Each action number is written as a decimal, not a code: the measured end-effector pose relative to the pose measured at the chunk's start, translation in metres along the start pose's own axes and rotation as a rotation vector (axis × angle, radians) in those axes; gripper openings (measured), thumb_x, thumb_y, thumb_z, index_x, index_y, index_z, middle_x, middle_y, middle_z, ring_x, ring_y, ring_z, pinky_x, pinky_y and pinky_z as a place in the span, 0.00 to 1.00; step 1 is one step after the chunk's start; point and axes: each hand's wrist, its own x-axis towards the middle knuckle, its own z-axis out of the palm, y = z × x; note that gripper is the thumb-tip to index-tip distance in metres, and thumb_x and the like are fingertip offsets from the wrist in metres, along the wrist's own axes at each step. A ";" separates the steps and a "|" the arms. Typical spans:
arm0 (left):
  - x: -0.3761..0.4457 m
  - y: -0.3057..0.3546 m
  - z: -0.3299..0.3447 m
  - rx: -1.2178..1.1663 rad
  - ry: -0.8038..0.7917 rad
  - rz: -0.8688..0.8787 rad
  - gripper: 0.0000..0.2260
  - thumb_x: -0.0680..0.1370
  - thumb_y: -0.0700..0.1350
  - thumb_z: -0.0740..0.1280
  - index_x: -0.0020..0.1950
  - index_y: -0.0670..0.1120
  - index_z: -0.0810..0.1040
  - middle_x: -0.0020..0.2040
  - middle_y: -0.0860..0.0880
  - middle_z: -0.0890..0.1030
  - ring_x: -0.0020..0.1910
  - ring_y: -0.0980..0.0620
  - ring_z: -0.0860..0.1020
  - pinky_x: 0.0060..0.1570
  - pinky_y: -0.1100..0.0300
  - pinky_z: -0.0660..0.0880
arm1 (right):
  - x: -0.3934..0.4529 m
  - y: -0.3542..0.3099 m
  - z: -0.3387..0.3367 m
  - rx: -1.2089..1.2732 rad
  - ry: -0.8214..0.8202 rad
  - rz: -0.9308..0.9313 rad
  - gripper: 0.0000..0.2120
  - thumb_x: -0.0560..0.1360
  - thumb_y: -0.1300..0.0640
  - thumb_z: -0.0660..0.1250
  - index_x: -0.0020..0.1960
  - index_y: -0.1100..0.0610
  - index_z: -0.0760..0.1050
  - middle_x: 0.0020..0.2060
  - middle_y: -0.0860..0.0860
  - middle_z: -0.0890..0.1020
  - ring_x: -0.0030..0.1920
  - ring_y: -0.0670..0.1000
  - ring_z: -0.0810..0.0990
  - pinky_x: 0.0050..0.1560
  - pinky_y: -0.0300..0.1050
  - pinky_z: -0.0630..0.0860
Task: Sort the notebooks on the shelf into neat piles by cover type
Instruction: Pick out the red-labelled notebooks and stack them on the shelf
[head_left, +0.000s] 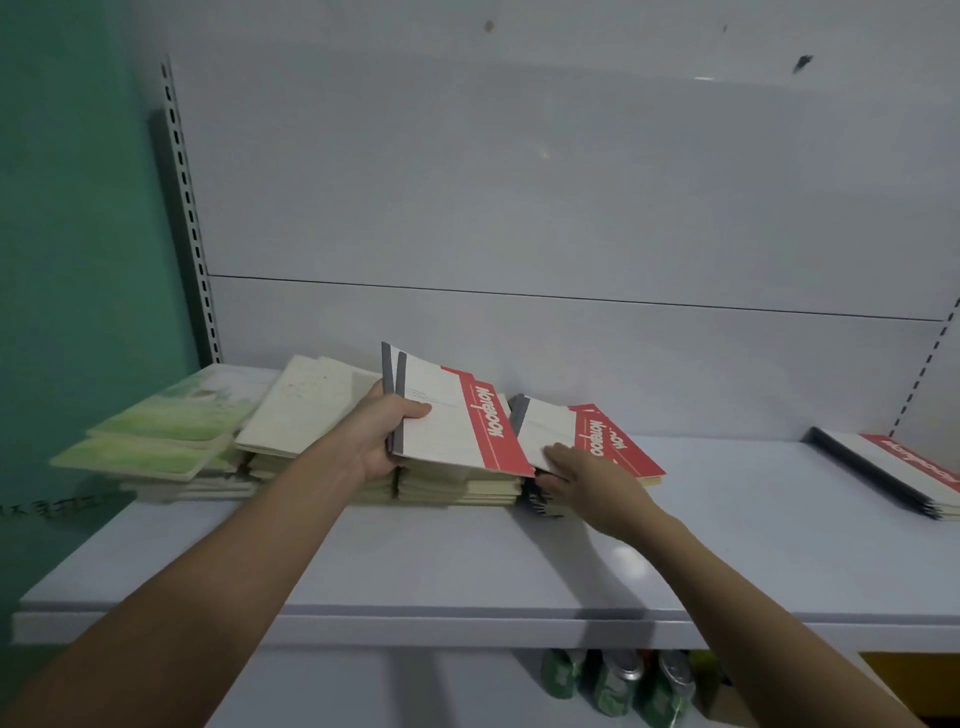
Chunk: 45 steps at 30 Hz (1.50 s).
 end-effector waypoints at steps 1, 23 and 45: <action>0.000 -0.001 -0.003 -0.008 -0.010 0.002 0.21 0.79 0.30 0.60 0.68 0.48 0.70 0.61 0.43 0.80 0.52 0.43 0.81 0.49 0.47 0.79 | -0.004 0.002 0.003 0.006 0.027 -0.004 0.15 0.81 0.44 0.56 0.61 0.51 0.73 0.54 0.49 0.80 0.51 0.54 0.78 0.51 0.50 0.75; -0.053 -0.046 0.102 -0.153 -0.129 0.050 0.16 0.78 0.40 0.68 0.64 0.50 0.72 0.57 0.43 0.83 0.52 0.41 0.82 0.45 0.42 0.80 | -0.116 -0.024 -0.036 0.132 0.349 -0.199 0.18 0.81 0.44 0.56 0.69 0.45 0.72 0.68 0.40 0.73 0.67 0.41 0.69 0.60 0.29 0.63; -0.148 -0.159 0.406 -0.077 -0.029 -0.061 0.10 0.81 0.40 0.58 0.62 0.45 0.72 0.57 0.44 0.81 0.54 0.44 0.80 0.50 0.49 0.79 | -0.250 0.247 -0.131 1.015 0.198 0.512 0.09 0.81 0.56 0.61 0.60 0.51 0.71 0.50 0.47 0.82 0.48 0.49 0.83 0.48 0.44 0.81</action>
